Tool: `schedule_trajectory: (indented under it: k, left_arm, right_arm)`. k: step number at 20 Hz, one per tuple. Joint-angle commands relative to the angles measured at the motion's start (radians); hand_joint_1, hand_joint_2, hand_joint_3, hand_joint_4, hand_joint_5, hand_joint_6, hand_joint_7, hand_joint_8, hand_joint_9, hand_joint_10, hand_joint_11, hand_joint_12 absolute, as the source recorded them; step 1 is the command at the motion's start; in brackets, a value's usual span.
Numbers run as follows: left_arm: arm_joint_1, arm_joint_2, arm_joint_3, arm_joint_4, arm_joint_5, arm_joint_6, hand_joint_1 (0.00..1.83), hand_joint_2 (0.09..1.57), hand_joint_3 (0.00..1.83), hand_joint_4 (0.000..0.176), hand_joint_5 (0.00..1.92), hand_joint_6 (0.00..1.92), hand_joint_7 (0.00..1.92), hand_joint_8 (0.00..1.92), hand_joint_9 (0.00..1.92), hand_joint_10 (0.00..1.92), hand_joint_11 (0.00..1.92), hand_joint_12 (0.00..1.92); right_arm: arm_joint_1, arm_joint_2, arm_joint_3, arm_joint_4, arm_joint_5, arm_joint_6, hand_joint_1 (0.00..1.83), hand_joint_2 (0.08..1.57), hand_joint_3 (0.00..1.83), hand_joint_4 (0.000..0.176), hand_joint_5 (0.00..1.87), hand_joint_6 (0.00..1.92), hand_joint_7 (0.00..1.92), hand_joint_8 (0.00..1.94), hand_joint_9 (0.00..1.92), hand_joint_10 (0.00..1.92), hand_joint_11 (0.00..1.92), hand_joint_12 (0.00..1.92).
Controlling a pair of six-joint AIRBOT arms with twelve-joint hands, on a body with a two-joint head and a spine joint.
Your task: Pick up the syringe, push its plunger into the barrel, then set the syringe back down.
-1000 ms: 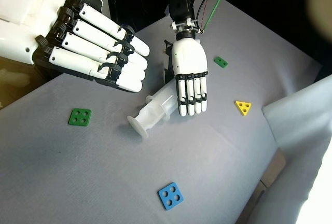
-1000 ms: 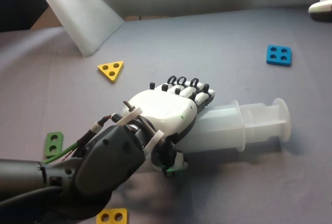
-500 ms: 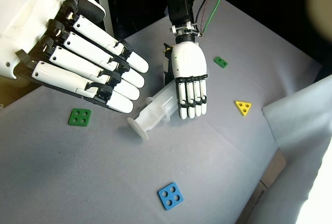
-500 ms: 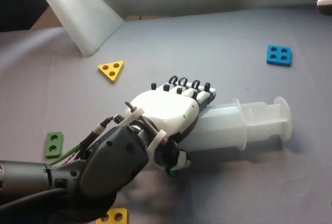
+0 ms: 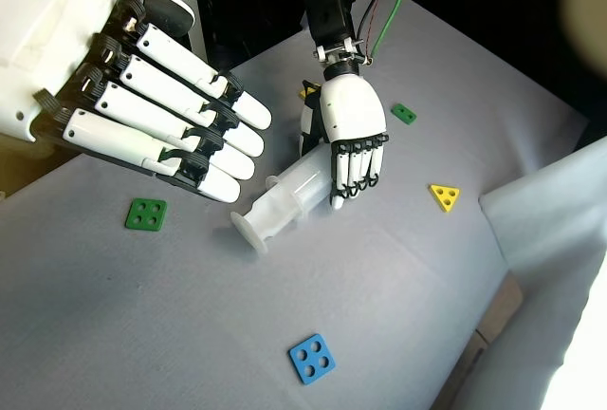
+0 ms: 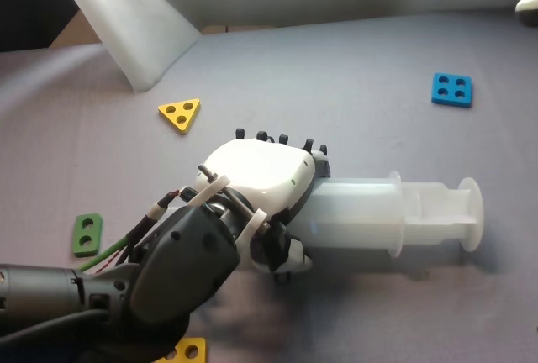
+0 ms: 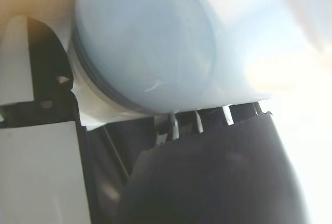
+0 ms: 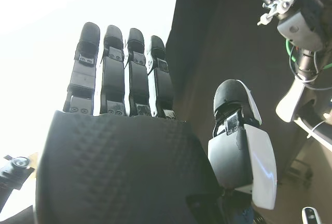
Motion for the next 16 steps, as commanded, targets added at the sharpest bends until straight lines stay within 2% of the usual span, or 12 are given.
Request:
schedule_trajectory:
  k: [1, 2, 3, 4, 6, 7, 8, 9, 13, 14, 16]
  left_arm:
    - [0.01, -0.012, -0.007, 0.027, -0.003, 0.011, 1.21, 1.13, 0.0, 0.0, 0.99, 0.94, 0.92, 1.21, 0.79, 1.27, 0.43, 1.6]
    - [0.01, -0.01, -0.01, 0.027, -0.004, 0.011, 1.21, 1.15, 0.0, 0.0, 0.97, 0.95, 0.88, 1.3, 0.76, 1.36, 0.42, 1.66]
    - [0.011, -0.006, -0.015, 0.027, -0.004, 0.011, 1.21, 1.18, 0.01, 0.0, 0.96, 0.99, 0.75, 1.45, 0.65, 1.49, 0.35, 1.73]
    - [0.011, -0.004, -0.018, 0.028, -0.004, 0.01, 1.21, 1.22, 0.0, 0.0, 0.92, 0.98, 0.68, 1.61, 0.55, 1.59, 0.33, 1.71]
    - [0.006, 0.006, -0.027, 0.03, -0.004, 0.007, 1.22, 1.21, 0.0, 0.0, 0.92, 0.96, 0.7, 1.61, 0.57, 1.56, 0.37, 1.67]
    - [0.003, 0.015, -0.033, 0.03, -0.005, -0.002, 1.2, 1.24, 0.0, 0.0, 0.85, 1.01, 0.66, 1.68, 0.53, 1.53, 0.36, 1.62]
    - [-0.005, 0.025, -0.039, 0.029, -0.008, -0.015, 1.29, 1.27, 0.0, 0.0, 0.77, 1.11, 0.63, 1.65, 0.54, 1.63, 0.36, 1.53]
    - [-0.012, 0.032, -0.042, 0.029, -0.011, -0.021, 1.32, 1.27, 0.0, 0.0, 0.77, 1.11, 0.66, 1.61, 0.56, 1.65, 0.37, 1.5]
    - [-0.055, 0.072, -0.065, 0.014, -0.011, -0.032, 1.33, 1.25, 0.0, 0.0, 0.77, 1.12, 0.71, 1.54, 0.59, 1.63, 0.36, 1.51]
    - [-0.066, 0.083, -0.07, 0.012, -0.007, -0.034, 1.33, 1.25, 0.0, 0.0, 0.77, 1.12, 0.71, 1.53, 0.6, 1.62, 0.36, 1.51]
    - [-0.086, 0.101, -0.08, 0.007, -0.001, -0.037, 1.33, 1.26, 0.0, 0.0, 0.76, 1.15, 0.67, 1.6, 0.57, 1.63, 0.36, 1.51]
  right_arm:
    - [0.007, 0.007, 0.0, 0.026, -0.067, 0.068, 0.0, 1.28, 0.0, 0.0, 0.29, 0.0, 0.28, 0.0, 0.22, 0.01, 0.0, 0.53]
    - [0.005, 0.008, -0.001, 0.026, -0.087, 0.1, 0.0, 1.28, 0.0, 0.0, 0.29, 0.0, 0.28, 0.0, 0.22, 0.0, 0.0, 0.52]
    - [0.004, 0.017, -0.01, 0.026, -0.135, 0.123, 0.0, 1.28, 0.0, 0.0, 0.29, 0.0, 0.27, 0.0, 0.21, 0.0, 0.0, 0.5]
    - [0.001, 0.028, -0.02, 0.026, -0.158, 0.124, 0.0, 1.28, 0.0, 0.0, 0.31, 0.0, 0.29, 0.0, 0.22, 0.0, 0.0, 0.51]
    - [-0.008, 0.038, -0.027, 0.026, -0.161, 0.134, 0.0, 1.29, 0.0, 0.0, 0.29, 0.0, 0.27, 0.0, 0.21, 0.0, 0.0, 0.5]
    - [-0.013, 0.041, -0.028, 0.026, -0.161, 0.139, 0.0, 1.28, 0.0, 0.0, 0.29, 0.0, 0.27, 0.0, 0.21, 0.0, 0.0, 0.56]
    - [-0.022, 0.046, -0.029, 0.026, -0.161, 0.172, 0.0, 1.28, 0.0, 0.0, 0.28, 0.0, 0.26, 0.0, 0.18, 0.0, 0.0, 0.5]
    - [-0.027, 0.048, -0.029, 0.026, -0.161, 0.204, 0.0, 1.28, 0.0, 0.0, 0.28, 0.0, 0.25, 0.0, 0.18, 0.0, 0.0, 0.49]
    - [-0.05, 0.051, -0.029, 0.026, -0.185, 0.435, 0.0, 1.28, 0.0, 0.0, 0.28, 0.0, 0.26, 0.0, 0.18, 0.0, 0.0, 0.44]
    - [-0.057, 0.054, -0.029, 0.026, -0.205, 0.518, 0.0, 1.28, 0.0, 0.0, 0.26, 0.0, 0.24, 0.0, 0.16, 0.0, 0.0, 0.38]
    - [-0.07, 0.063, -0.029, 0.026, -0.231, 0.675, 0.0, 1.28, 0.0, 0.0, 0.29, 0.01, 0.27, 0.01, 0.19, 0.01, 0.0, 0.42]
